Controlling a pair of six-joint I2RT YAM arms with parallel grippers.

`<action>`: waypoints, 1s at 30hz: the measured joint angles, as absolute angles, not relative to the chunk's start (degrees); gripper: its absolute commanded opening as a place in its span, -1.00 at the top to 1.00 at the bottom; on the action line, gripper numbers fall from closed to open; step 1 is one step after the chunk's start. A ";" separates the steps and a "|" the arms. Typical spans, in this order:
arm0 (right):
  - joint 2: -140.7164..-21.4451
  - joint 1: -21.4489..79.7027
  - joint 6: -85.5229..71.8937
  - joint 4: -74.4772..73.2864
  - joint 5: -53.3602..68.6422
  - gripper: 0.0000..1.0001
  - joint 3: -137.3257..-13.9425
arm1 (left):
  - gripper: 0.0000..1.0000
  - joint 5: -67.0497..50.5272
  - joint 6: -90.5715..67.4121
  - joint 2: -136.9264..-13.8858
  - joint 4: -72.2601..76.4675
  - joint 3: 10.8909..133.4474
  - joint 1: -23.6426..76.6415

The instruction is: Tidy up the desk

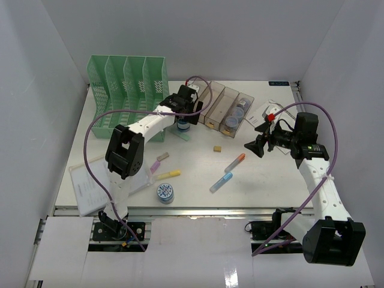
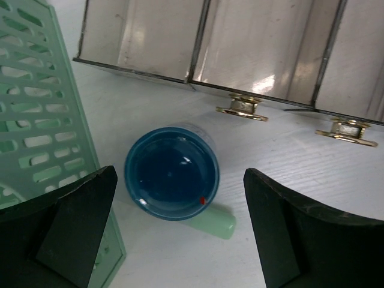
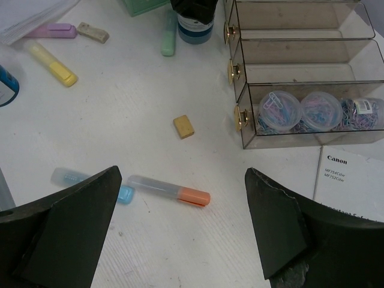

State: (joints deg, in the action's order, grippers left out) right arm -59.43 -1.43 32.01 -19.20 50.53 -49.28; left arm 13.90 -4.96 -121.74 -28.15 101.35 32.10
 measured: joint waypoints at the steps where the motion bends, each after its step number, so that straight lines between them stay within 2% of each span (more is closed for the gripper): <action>1: -59.60 -1.43 32.01 -19.21 50.52 -0.80 -49.28 | -0.96 14.11 -4.64 -121.79 -28.32 101.46 31.78; 5: -60.09 -1.43 32.06 -19.22 50.51 -0.80 -49.28 | -0.95 14.41 -3.78 -121.94 -28.44 102.02 30.79; 18: -61.60 -1.44 32.15 -19.24 50.01 -0.80 -49.28 | -0.68 10.56 -3.93 -124.20 -28.51 102.03 29.82; 23: -61.84 -1.50 32.16 -19.22 49.80 -0.80 -49.28 | -0.48 10.02 -4.09 -124.38 -28.47 101.78 29.82; 30: -61.93 -1.69 32.16 -19.23 49.80 -0.80 -49.28 | 0.29 9.80 -4.82 -124.35 -28.34 101.69 29.80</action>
